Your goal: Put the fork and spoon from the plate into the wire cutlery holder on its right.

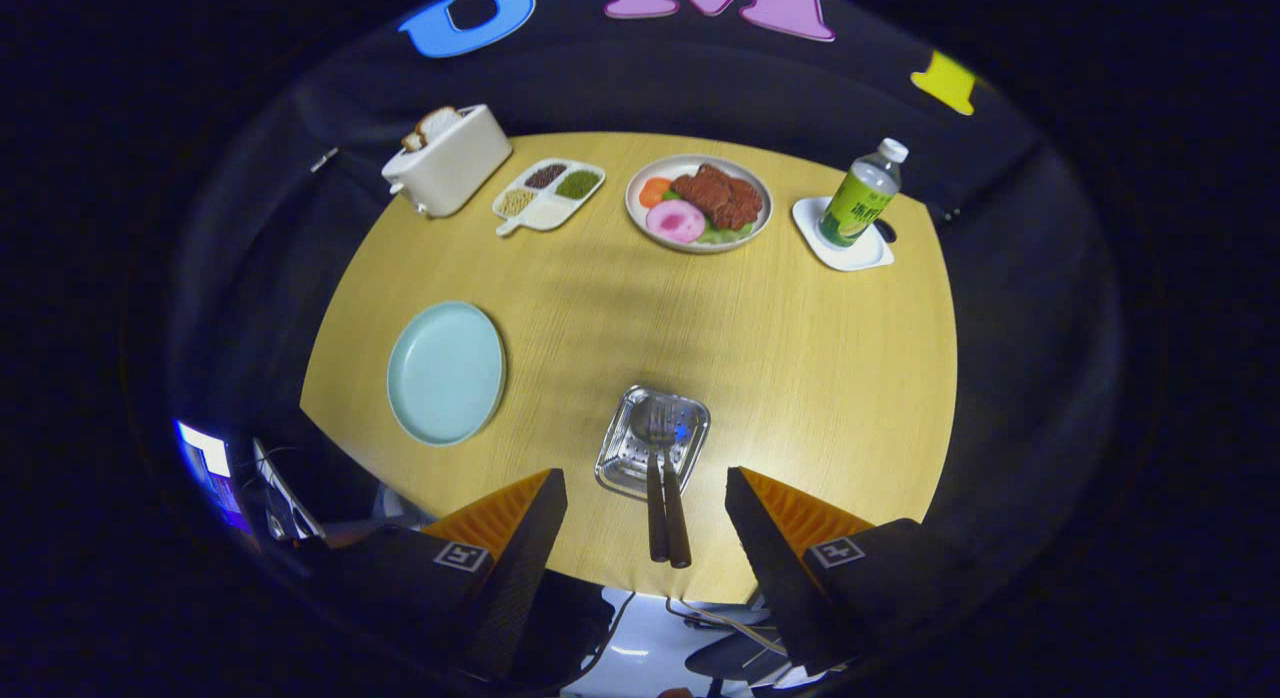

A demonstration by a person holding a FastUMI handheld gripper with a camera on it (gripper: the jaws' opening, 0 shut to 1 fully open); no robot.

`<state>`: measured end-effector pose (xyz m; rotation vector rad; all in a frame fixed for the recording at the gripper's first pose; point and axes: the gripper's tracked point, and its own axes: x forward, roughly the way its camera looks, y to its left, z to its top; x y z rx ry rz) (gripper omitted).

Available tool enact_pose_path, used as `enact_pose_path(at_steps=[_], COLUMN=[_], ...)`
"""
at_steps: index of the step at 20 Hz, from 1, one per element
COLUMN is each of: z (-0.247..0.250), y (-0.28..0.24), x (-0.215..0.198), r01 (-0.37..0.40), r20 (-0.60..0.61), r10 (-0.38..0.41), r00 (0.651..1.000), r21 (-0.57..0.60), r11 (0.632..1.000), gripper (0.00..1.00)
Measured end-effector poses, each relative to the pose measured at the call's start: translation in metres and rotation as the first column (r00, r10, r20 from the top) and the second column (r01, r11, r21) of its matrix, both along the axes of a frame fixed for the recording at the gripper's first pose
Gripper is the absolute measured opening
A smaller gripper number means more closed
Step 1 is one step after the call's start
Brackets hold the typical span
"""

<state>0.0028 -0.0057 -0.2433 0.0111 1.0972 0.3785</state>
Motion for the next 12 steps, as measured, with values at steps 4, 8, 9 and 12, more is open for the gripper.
enact_pose_path(at_steps=[4,8,9,12], z=[0.035,0.073,0.081,0.101], y=[-0.009,-0.005,-0.003,0.005], x=[0.010,0.013,0.012,0.007], r01=[0.088,0.148,0.155,0.173], r20=[0.218,0.415,0.452,0.546], r10=[-0.088,-0.151,-0.161,-0.206], r00=[0.972,0.897,0.877,0.812], r21=[0.009,0.040,0.050,0.111], r11=[0.996,0.988,0.987,0.979], gripper=[0.99,0.99,0.99,0.98])
